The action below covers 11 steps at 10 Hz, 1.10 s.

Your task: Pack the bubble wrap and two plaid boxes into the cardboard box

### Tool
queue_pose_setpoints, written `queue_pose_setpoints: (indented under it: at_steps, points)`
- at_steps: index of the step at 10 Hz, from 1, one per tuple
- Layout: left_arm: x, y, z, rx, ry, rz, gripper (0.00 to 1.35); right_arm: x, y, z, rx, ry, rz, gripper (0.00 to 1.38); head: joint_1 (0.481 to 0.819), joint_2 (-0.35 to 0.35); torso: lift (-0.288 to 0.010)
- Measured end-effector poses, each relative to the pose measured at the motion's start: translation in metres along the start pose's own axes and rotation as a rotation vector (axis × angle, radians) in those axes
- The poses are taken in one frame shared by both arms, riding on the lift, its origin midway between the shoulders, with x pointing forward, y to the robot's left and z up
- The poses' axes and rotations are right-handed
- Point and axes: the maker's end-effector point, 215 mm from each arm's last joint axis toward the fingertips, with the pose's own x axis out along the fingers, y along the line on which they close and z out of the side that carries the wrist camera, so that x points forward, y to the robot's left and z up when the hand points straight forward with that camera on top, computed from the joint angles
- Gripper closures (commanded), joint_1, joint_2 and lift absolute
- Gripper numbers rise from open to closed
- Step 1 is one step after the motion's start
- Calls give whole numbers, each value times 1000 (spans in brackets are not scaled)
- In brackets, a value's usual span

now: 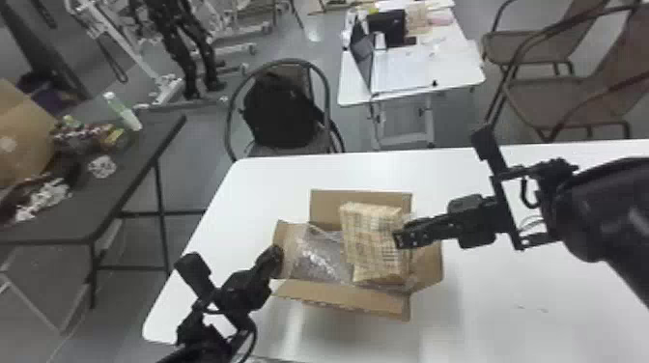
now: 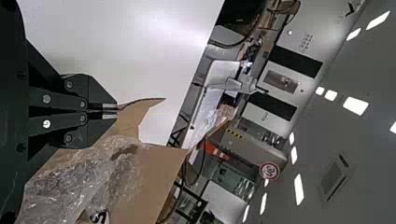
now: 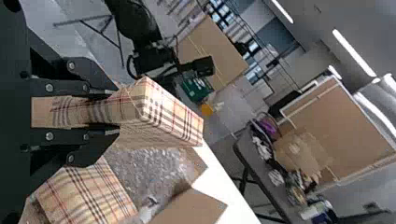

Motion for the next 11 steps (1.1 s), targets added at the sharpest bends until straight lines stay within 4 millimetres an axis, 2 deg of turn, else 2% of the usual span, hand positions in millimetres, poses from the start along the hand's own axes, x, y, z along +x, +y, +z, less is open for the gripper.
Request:
queue_pose_setpoints:
  at_steps: [1, 2, 3, 5, 6, 7, 8, 9, 10, 11]
  points:
    - [2, -2, 0, 1, 1, -3, 1200, 7, -1, -13, 21, 32, 44, 38, 695, 350, -50]
    - [2, -2, 0, 1, 0, -4, 1202, 8, -7, -13, 16, 15, 36, 102, 695, 350, -50]
    - [1, -1, 0, 0, -2, -2, 1202, 2, -12, 3, -20, -41, 13, 168, 695, 350, -50]
    - [-1, 0, 0, -3, -5, 0, 1200, -33, -24, 53, -148, -207, -128, 199, 695, 350, -50]
    - [-1, 0, 0, -2, -7, 0, 1200, -70, -34, 80, -234, -303, -275, 199, 695, 350, -50]
    - [-2, 1, 1, -1, -9, 1, 1200, -123, -45, 102, -333, -397, -505, 199, 695, 350, -50]
    - [-4, 3, 1, -1, -13, 5, 1200, -181, -48, 108, -406, -501, -739, 199, 695, 328, -50]
    - [-6, 5, 1, -3, -16, 10, 1200, -220, -43, 93, -426, -588, -877, 199, 695, 287, -50]
    - [-7, 6, 2, -4, -19, 12, 1200, -243, -43, 65, -415, -641, -957, 199, 695, 259, -50]
    - [-7, 6, 2, -4, -21, 12, 1200, -271, -47, 25, -363, -708, -1090, 199, 695, 240, -50]
